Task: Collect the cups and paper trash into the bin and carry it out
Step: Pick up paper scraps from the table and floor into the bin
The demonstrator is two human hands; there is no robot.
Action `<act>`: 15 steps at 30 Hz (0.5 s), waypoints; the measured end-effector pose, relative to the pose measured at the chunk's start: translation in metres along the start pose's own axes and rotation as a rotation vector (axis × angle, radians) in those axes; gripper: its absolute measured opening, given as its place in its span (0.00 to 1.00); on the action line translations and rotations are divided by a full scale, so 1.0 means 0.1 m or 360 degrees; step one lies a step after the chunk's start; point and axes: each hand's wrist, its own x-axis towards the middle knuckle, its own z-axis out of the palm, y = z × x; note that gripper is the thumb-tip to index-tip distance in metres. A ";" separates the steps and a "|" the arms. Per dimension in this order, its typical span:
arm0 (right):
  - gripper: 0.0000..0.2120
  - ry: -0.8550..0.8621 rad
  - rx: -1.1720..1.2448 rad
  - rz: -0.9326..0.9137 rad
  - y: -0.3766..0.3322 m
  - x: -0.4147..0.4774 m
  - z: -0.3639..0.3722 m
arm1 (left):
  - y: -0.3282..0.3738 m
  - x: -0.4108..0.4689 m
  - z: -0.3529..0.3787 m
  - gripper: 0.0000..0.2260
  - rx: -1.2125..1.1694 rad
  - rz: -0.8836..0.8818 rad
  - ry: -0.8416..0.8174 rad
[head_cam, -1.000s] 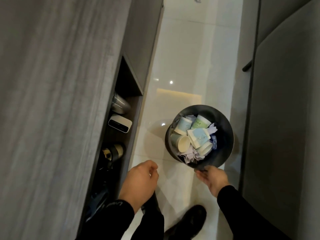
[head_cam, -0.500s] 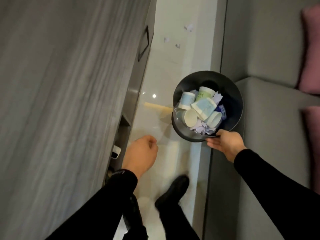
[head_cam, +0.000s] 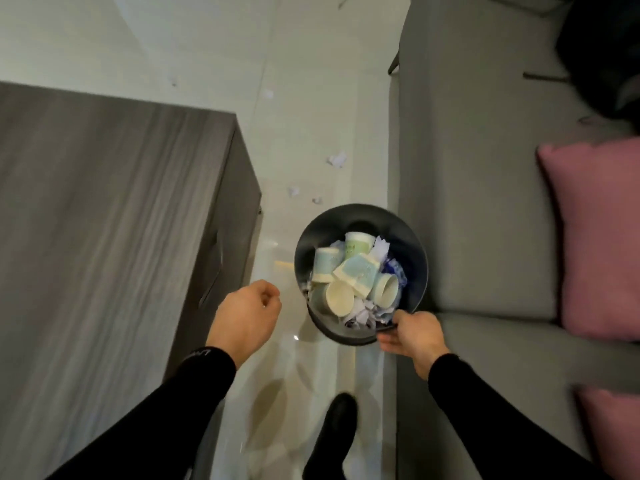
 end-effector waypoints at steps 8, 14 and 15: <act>0.14 -0.0007 -0.0044 0.0043 -1.33 0.62 0.30 | 0.69 1.15 -0.51 0.09 -0.0026 0.0014 0.0028; 0.11 0.0024 -0.0034 0.0013 -2.61 1.29 0.90 | 0.98 2.28 -0.78 0.09 -0.0045 -0.0029 -0.0139; 0.10 0.0043 -0.0022 0.0000 -2.83 1.39 1.01 | 1.01 2.44 -0.83 0.09 -0.0045 -0.0031 -0.0174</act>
